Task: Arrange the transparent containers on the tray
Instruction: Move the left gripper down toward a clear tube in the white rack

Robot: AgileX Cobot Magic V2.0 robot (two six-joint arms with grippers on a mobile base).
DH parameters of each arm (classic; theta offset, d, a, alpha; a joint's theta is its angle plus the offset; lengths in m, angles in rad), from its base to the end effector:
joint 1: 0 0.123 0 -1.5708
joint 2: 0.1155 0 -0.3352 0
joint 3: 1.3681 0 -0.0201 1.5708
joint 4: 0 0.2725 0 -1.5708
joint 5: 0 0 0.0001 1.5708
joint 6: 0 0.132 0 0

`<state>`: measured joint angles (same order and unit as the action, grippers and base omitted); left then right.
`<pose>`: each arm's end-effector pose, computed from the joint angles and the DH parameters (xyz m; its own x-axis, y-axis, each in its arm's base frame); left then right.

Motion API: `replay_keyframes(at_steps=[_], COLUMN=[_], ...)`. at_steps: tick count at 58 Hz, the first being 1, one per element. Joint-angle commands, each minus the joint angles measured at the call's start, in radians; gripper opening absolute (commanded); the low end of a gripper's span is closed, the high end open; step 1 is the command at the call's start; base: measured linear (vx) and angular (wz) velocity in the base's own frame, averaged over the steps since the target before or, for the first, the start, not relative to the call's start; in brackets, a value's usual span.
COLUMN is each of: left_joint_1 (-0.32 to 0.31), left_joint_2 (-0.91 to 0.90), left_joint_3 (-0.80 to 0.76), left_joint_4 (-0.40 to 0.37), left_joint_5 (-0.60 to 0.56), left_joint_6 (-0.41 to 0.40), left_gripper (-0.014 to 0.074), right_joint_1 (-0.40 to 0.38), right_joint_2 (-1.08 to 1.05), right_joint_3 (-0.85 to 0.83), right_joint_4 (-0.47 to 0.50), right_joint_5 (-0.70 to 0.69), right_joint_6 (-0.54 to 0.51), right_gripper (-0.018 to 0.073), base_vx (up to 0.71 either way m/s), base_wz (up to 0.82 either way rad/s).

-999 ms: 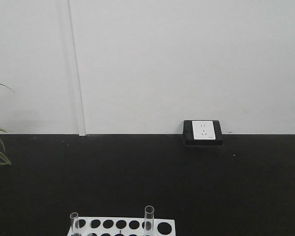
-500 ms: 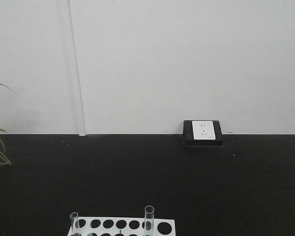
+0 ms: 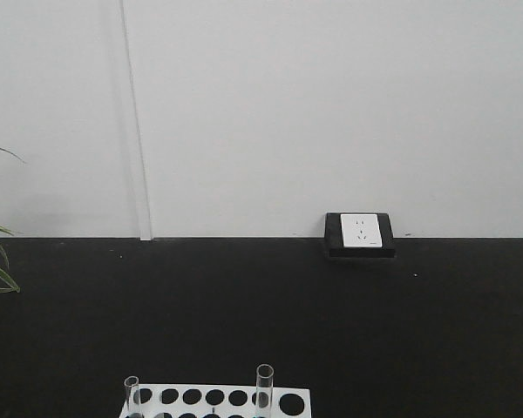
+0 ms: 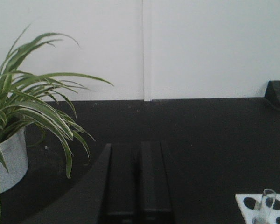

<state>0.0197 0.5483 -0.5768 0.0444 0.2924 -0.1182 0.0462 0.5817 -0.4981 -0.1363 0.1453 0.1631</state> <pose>0.1342 0.0043 0.3577 -0.1725 -0.0790 -0.9818 -0.0455 0.9964 -0.0722 0.1461 0.0041 0.3407 -0.1405 0.0217 -0.9898 -0.0228 0.9994 0.0252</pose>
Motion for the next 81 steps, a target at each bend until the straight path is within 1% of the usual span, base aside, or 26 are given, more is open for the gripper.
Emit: replay_keyframes(at_steps=[1, 8, 13, 17, 20, 24, 30, 33, 37, 45, 51, 58, 67, 72, 78, 81], left_joint_1=[0.002, 0.002, 0.002, 0.002, 0.002, 0.001, -0.004, -0.015, -0.047, -0.134, -0.211, -0.275, -0.34, -0.367, -0.384, -0.389], left_joint_2=[0.049, 0.097, 0.141, 0.17, 0.191, 0.224, 0.266, 0.287, 0.317, 0.365, 0.411, 0.486, 0.596, 0.653, 0.725, 0.762], left_joint_3=[-0.033, -0.033, -0.03, -0.012, 0.016, 0.062, 0.146, 0.185, 0.223, 0.235, 0.235, 0.235, 0.235, 0.235, 0.235, 0.235], left_joint_4=[-0.001, 0.0, 0.0, 0.0, 0.0, -0.002, -0.002, -0.002, -0.001, -0.001, 0.001, 0.008, 0.01, 0.038, 0.079, 0.076], left_joint_5=[-0.074, -0.074, -0.076, -0.105, -0.149, -0.234, -0.36, -0.423, -0.47, -0.514, -0.602, -0.703, -0.828, -0.904, -0.991, -1.028], left_joint_6=[-0.001, 0.0, 0.01, 0.015, 0.015, 0.014, 0.01, 0.01, 0.009, 0.008, 0.008, 0.008, 0.008, 0.008, 0.008, 0.008], left_gripper=[0.0062, 0.0149, 0.0248, 0.033, 0.0391, 0.0468, 0.0531, 0.0542, 0.0541, 0.0536, 0.0533, 0.0534, 0.0534, 0.0534, 0.0534, 0.0534], right_joint_1=[-0.004, -0.004, -0.004, -0.004, -0.004, -0.004, -0.004, -0.004, -0.004, -0.004, -0.004, -0.004, -0.004, -0.004, -0.004, -0.004], right_joint_2=[0.031, 0.053, 0.063, 0.069, 0.069, 0.069, 0.069, 0.069, 0.069, 0.069, 0.069, 0.069, 0.069, 0.069, 0.069, 0.069], right_joint_3=[-0.035, -0.035, -0.035, -0.035, -0.035, -0.035, -0.035, -0.035, -0.035, -0.035, -0.035, -0.035, -0.035, -0.035, -0.035, -0.035], right_joint_4=[0.005, 0.004, 0.004, 0.004, 0.004, 0.004, 0.004, 0.004, 0.004, 0.004, 0.004, 0.001, 0.001, 0.001, 0.001, 0.001], right_joint_5=[-0.08, -0.08, -0.08, -0.08, -0.08, -0.08, -0.08, -0.08, -0.08, -0.08, -0.08, -0.08, -0.08, -0.08, -0.08, -0.078], right_joint_6=[-0.006, -0.006, -0.006, -0.006, -0.006, -0.006, -0.006, -0.006, -0.006, -0.006, -0.006, -0.006, -0.006, -0.006, -0.006, -0.006], right_gripper=[0.0057, 0.0135, 0.0205, 0.0277, 0.0326, 0.038, 0.0438, 0.0451, 0.0454, 0.0454, 0.0454, 0.0454, 0.0454, 0.0454, 0.0454, 0.0454], base_vx=[0.0, 0.0, 0.0, 0.0, 0.0, 0.0, 0.0, 0.0, 0.0, 0.0, 0.0, 0.0, 0.0, 0.0, 0.0, 0.0], base_wz=[0.0, 0.0, 0.0, 0.0, 0.0, 0.0, 0.0, 0.0, 0.0, 0.0, 0.0, 0.0, 0.0, 0.0, 0.0, 0.0])
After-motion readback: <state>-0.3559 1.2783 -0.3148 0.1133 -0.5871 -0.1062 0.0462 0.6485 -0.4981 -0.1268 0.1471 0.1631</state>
